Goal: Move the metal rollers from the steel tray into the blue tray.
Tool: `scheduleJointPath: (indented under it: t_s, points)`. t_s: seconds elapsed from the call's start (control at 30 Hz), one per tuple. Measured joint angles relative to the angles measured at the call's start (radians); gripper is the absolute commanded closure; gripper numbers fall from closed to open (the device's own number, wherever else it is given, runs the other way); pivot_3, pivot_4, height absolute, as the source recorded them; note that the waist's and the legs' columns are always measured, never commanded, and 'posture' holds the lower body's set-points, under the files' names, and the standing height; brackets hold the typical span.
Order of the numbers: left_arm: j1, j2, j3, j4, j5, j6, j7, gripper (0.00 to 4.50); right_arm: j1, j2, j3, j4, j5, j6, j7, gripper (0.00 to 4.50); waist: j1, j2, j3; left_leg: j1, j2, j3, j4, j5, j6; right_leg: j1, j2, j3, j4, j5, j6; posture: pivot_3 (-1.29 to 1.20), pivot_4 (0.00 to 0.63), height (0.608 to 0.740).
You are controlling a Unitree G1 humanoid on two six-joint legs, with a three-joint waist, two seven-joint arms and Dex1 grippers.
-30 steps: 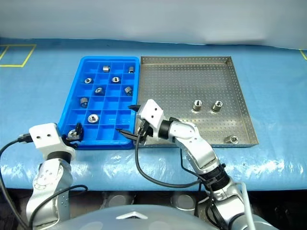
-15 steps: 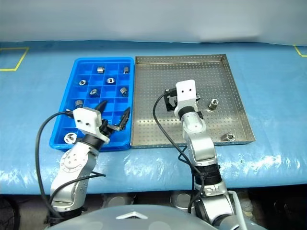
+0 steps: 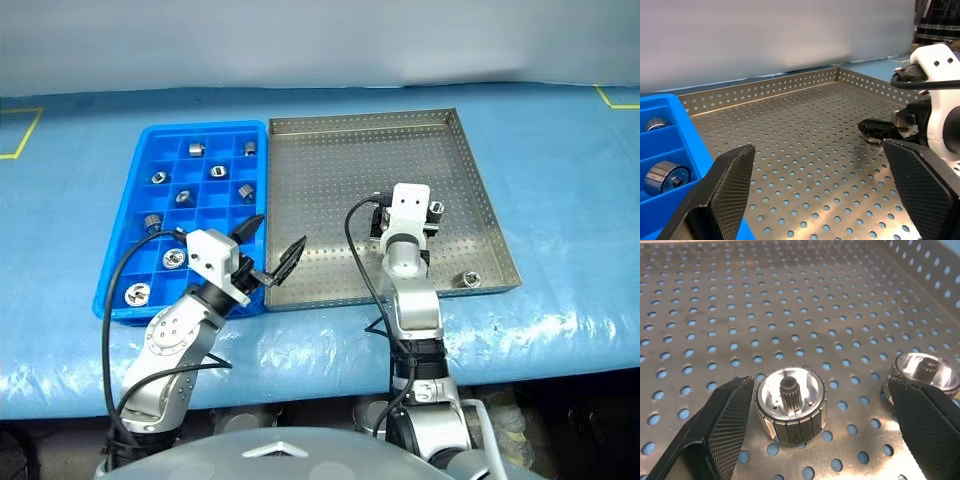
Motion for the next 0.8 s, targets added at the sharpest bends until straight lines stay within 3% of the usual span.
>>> scheduleJointPath:
  t_s: [0.3, 0.5, 0.67, 0.8]
  points:
    - [0.02, 0.006, -0.006, 0.0, -0.013, -0.006, -0.005, 0.0, -0.04, 0.025, 0.003, 0.043, 0.027, -0.002, 0.038, 2.78, -0.002, 0.0, 0.0, 0.0, 0.0, 0.0, 0.0, 0.0, 0.001, 0.0, 0.0, 0.0, 0.0, 0.0, 0.0, -0.03, 0.15, 0.74]
    - [0.051, 0.031, -0.002, -0.004, -0.02, -0.03, -0.01, 0.0, -0.05, 0.021, 0.069, -0.05, 0.042, 0.08, 0.122, 2.77, 0.003, 0.001, 0.001, 0.0, 0.0, 0.0, 0.0, 0.0, 0.001, -0.001, 0.0, 0.0, 0.0, 0.0, 0.0, -0.01, 0.15, 0.74]
    - [0.088, 0.023, 0.037, -0.046, 0.013, -0.066, 0.062, 0.0, -0.188, 0.014, 0.179, -0.106, 0.072, 0.106, 0.264, 2.77, 0.007, 0.002, 0.001, 0.0, 0.001, -0.001, -0.001, 0.0, 0.001, -0.001, 0.001, -0.001, 0.001, 0.0, -0.001, 0.07, 0.15, 0.74]
    - [0.146, 0.004, 0.151, -0.09, 0.02, -0.077, 0.146, 0.0, -0.305, 0.027, 0.251, -0.036, 0.088, 0.077, 0.372, 2.77, 0.023, 0.001, 0.001, 0.0, 0.002, -0.001, -0.002, 0.0, 0.001, -0.002, 0.001, -0.001, 0.001, -0.001, -0.002, 0.15, 0.15, 0.74]
